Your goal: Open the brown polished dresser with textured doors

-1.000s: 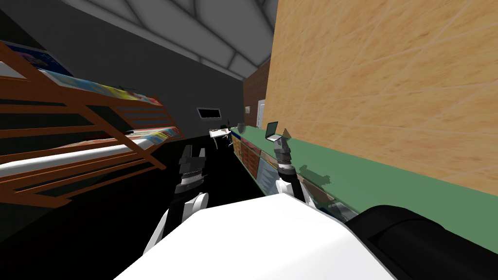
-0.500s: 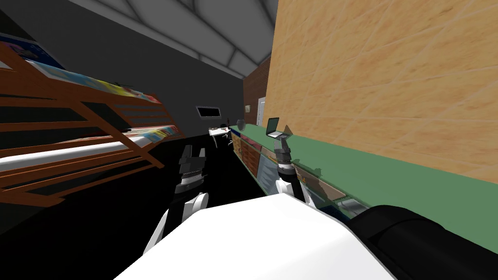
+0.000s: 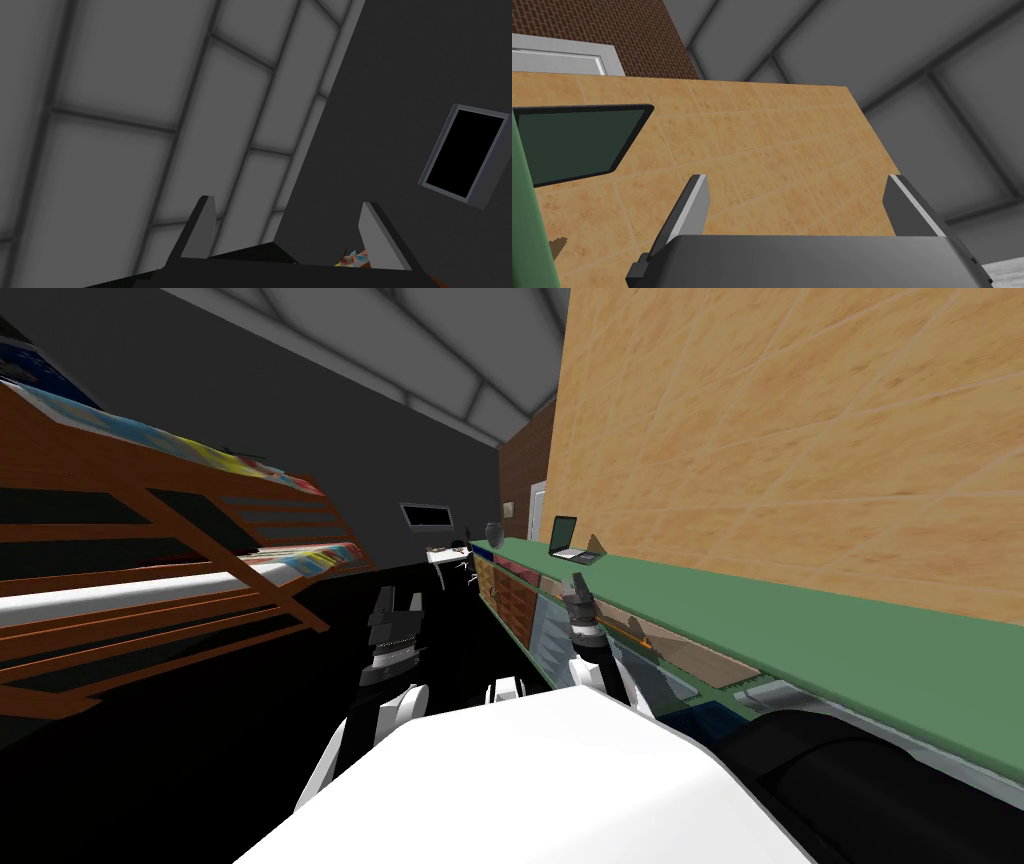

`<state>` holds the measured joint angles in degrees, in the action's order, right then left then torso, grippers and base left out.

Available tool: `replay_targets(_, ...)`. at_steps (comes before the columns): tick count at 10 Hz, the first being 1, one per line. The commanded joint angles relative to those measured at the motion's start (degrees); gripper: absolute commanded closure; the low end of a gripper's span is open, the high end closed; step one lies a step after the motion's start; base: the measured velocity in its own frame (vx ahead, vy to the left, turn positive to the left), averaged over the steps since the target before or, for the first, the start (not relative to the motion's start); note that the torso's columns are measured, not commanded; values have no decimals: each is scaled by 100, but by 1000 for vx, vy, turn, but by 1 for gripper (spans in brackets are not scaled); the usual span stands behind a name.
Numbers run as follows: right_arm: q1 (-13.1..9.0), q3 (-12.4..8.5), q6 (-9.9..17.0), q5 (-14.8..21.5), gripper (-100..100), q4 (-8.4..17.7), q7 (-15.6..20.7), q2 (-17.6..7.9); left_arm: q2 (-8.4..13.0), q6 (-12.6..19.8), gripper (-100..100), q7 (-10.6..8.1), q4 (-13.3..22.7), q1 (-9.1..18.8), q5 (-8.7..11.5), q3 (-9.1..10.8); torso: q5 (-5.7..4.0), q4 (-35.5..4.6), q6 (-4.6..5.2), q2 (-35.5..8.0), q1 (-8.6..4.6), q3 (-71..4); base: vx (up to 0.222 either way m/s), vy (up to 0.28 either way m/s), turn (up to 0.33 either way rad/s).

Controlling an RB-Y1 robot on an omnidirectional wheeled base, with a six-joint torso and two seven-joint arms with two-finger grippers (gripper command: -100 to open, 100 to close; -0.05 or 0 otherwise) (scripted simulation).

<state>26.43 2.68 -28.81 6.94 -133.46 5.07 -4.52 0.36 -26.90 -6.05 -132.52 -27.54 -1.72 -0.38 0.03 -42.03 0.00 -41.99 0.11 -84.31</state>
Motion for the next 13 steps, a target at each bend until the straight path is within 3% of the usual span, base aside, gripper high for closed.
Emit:
replay_targets(1,31,-83,103,318,-100,40,267,-258,0,0,0,0,0,0,0,0,-1,-16,0,-14,-5,-26,45,54,-54)
replay_targets(5,85,-258,340,1003,-100,95,839,-628,0,0,0,0,0,0,0,0,-2,-25,0,-25,-5,-28,69,80,-84)
replay_targets(9,120,-369,483,1510,-100,120,1185,-813,0,0,0,0,0,0,0,0,-4,-27,1,-31,-11,-24,44,59,-61)
replay_targets(13,176,-550,720,2212,-100,158,1764,-1072,0,0,0,0,0,0,0,0,-3,-25,-1,-26,-12,-28,51,68,-76)
